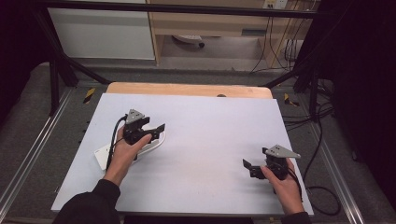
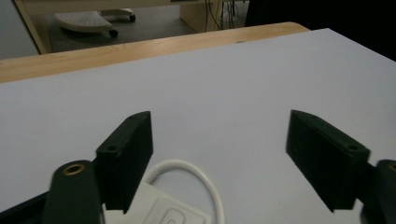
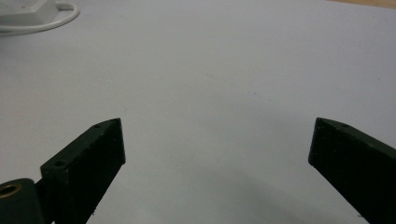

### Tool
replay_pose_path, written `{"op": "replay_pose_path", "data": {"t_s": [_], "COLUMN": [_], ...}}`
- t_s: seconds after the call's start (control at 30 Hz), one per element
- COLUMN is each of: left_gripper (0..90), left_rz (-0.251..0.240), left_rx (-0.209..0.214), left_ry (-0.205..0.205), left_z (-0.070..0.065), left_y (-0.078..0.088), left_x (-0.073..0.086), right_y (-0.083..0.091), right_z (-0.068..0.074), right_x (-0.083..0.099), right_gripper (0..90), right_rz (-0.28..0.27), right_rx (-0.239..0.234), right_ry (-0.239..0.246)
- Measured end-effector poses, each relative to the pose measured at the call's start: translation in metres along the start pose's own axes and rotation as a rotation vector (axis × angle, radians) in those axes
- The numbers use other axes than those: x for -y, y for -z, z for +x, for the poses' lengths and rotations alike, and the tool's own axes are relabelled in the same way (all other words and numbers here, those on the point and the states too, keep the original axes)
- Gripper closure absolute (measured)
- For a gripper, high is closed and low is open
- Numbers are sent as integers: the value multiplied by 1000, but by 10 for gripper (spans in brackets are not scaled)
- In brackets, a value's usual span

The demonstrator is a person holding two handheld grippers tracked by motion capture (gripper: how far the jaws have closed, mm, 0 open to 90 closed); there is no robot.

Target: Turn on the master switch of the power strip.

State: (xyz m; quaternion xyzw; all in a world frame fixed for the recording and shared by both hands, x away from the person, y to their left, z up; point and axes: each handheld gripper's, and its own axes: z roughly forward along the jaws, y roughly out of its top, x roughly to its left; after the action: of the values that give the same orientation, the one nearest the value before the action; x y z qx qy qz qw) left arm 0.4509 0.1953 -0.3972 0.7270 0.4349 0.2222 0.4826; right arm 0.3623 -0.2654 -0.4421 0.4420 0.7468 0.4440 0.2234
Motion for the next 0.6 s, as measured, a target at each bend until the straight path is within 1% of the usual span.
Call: {"op": "replay_pose_path", "data": {"t_s": [0.03,0.07,0.17,0.23,0.27,0.33,0.43,0.6], "left_gripper": [195,163,44,54,56,56,57,57], "left_rz": [-4,-11,-22,-26,-26,-30,-45,-62], "left_rx": [2,9,10,22,27,29,44,48], "left_ry": [-6,-6,-2,15,16,16,15,7], "left_z": [-1,-1,-3,-4,-5,-6,-8,-10], "left_y": [2,3,7,10,11,13,18,28], "left_x": [0,-1,-2,-3,-3,-4,-5,-8], "right_y": [0,0,0,0,0,0,0,0], "right_z": [0,0,0,0,0,0,0,0], "right_x": [0,0,0,0,0,0,0,0], "right_gripper": [42,41,41,41,41,41,41,41], "right_rz": [0,1,1,1,1,1,-1,-3], "right_rx": [-1,0,0,0,0,0,0,1], "right_ry": [-1,-1,-1,-2,-2,-3,-1,-5]}}
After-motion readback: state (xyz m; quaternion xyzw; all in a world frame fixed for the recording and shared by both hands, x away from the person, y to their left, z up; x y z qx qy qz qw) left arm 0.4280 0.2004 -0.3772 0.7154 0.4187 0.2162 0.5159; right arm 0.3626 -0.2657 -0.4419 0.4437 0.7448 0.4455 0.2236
